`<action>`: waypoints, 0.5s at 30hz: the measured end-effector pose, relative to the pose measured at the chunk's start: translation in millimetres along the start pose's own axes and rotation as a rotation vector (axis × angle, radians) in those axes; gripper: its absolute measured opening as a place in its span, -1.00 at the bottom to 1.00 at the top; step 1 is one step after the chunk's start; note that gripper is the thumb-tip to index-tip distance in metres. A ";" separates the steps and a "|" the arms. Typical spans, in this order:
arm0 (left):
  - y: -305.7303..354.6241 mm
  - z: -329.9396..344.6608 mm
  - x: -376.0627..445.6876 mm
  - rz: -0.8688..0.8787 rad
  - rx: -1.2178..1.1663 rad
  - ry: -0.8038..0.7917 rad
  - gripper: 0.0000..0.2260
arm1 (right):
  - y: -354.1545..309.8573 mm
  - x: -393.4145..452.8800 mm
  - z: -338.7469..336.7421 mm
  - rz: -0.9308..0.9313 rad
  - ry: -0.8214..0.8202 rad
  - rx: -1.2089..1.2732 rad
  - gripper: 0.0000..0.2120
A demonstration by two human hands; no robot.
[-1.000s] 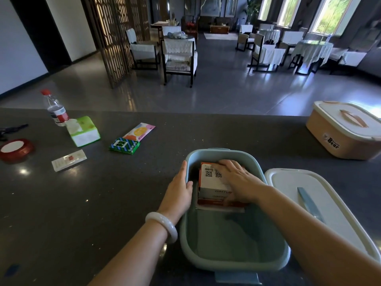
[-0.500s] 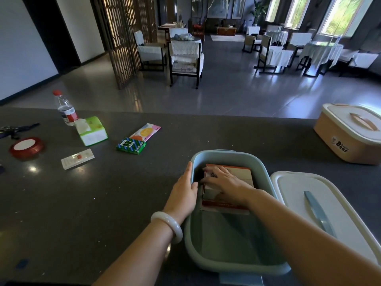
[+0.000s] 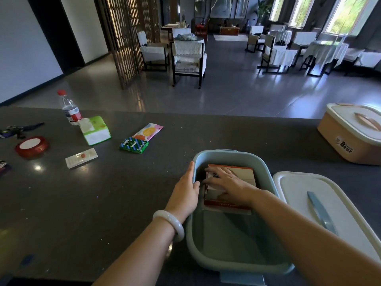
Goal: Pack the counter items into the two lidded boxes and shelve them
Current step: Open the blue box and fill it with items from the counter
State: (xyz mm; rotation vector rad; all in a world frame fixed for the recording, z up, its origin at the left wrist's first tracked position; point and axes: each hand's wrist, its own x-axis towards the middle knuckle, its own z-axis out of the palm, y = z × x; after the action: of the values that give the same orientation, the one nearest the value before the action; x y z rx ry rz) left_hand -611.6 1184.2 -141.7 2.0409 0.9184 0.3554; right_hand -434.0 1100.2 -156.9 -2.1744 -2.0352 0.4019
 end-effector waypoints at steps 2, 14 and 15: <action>1.4 -0.1 0.1 -0.005 0.004 0.000 -0.45 | 1.1 0.6 -1.0 0.012 -0.011 -0.020 -0.27; 4.7 -2.5 -1.2 -0.018 0.022 -0.009 -0.45 | 1.2 -4.3 -3.9 0.052 0.017 0.026 -0.13; 4.8 -2.7 -1.0 -0.015 0.031 -0.009 -0.45 | 0.8 -4.2 -4.0 0.055 0.025 0.038 -0.12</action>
State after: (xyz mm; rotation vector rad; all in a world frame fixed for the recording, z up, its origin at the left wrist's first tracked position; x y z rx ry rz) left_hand -611.4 1183.2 -136.2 2.0610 0.9392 0.3256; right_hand -432.3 1096.2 -152.8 -2.2060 -1.9426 0.4138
